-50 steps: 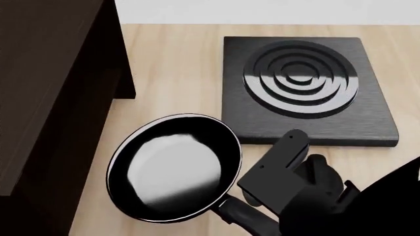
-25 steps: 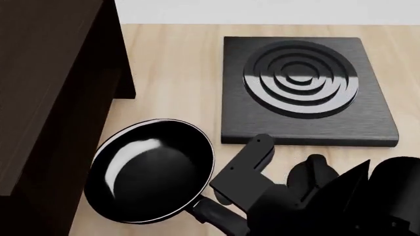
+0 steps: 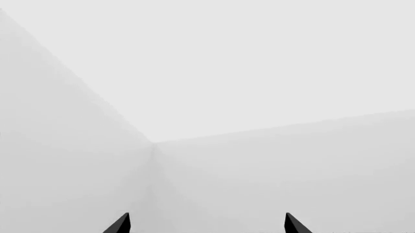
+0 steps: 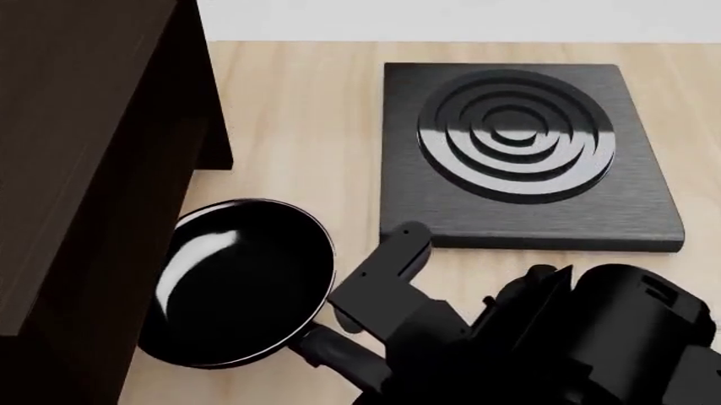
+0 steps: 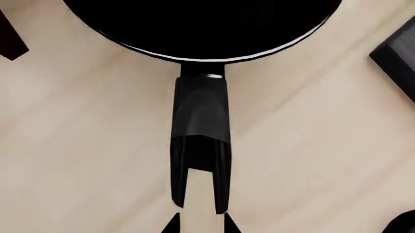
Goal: Put the frying pan under the cabinet shelf.
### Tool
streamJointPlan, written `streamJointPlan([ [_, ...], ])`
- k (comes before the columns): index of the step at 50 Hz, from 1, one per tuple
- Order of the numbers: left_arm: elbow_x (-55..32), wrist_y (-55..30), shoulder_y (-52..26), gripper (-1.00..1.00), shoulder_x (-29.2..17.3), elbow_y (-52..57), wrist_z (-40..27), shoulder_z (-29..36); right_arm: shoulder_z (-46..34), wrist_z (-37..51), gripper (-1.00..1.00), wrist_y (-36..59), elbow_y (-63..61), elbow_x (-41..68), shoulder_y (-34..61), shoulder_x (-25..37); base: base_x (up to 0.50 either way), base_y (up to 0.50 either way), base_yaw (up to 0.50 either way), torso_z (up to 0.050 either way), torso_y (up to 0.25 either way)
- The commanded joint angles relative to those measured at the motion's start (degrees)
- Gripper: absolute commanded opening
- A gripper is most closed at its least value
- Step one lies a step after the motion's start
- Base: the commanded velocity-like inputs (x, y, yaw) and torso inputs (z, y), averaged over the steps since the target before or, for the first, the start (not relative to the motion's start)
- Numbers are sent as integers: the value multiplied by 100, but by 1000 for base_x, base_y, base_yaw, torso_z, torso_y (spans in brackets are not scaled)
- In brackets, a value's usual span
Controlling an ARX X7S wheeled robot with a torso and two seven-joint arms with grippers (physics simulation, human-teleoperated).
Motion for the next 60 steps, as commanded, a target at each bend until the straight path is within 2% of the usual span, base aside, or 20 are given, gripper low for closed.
streamJointPlan([
  [1, -13, -8, 124, 100, -56, 13, 37, -135, 30, -388, -100, -371, 414, -563, 61, -410, 0, 0, 0, 0, 0],
  [25, -304, -1, 372, 100, -335, 5, -25, -533, -298, -1133, -100, -1083, 1304, -1230, -137, -1228, 0, 0, 0, 0, 1],
  [36, -201, -95, 540, 100, -295, 16, 108, -704, -420, -1494, -100, -1443, 1843, -1533, -181, -1633, 0, 0, 0, 1, 1],
  [48, 3, -180, 667, 100, -201, 36, 277, -786, -576, -2166, -100, -2145, 3271, -2039, -255, -2448, 0, 0, 0, 0, 2],
  [60, 6, -251, 851, 100, -237, 46, 348, -1042, -711, -2574, -100, -2484, 3925, -2282, -250, -2980, 0, 0, 0, 0, 1],
])
